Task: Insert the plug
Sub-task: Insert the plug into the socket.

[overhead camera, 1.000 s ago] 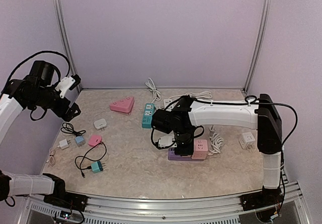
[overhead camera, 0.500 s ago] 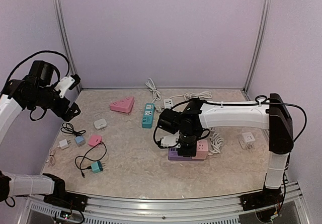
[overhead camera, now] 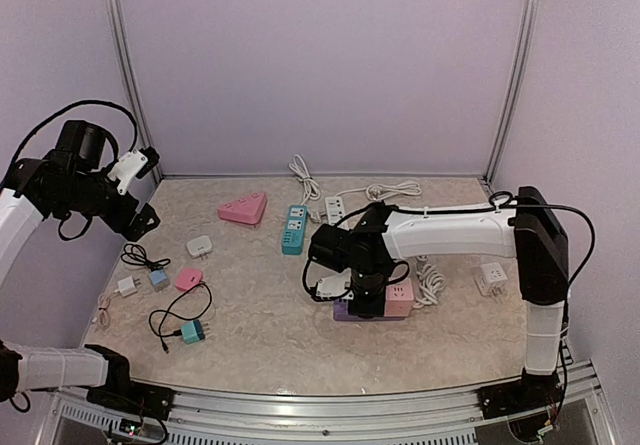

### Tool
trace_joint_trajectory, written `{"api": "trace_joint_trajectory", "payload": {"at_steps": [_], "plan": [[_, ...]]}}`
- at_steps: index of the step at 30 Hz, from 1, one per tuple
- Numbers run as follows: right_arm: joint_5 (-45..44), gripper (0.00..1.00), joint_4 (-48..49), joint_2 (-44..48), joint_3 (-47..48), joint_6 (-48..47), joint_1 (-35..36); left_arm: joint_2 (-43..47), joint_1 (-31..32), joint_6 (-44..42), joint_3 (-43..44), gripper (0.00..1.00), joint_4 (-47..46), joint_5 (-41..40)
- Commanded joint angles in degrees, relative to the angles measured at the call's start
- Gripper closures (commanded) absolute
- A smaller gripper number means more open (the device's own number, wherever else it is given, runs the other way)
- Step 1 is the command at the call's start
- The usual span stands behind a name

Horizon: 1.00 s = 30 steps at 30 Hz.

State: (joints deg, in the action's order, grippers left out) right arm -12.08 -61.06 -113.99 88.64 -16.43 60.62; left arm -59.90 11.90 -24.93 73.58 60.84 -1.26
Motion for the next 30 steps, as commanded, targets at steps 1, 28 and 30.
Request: {"api": "trace_joint_trajectory", "payload": {"at_steps": [1, 28, 30], "plan": [[2.7, 0.57, -2.9, -2.5, 3.4, 0.6, 0.3, 0.9, -0.5, -0.5, 1.3, 0.01, -0.5, 0.9], [1.5, 1.0, -3.2, 11.2, 2.1, 19.6, 1.5, 0.9, -0.5, -1.0, 1.4, 0.01, -0.5, 0.9], [1.3, 1.0, -2.1, 11.9, 0.6, 21.0, 1.5, 0.9, -0.5, -0.9, 1.2, 0.01, -0.6, 2.2]]}}
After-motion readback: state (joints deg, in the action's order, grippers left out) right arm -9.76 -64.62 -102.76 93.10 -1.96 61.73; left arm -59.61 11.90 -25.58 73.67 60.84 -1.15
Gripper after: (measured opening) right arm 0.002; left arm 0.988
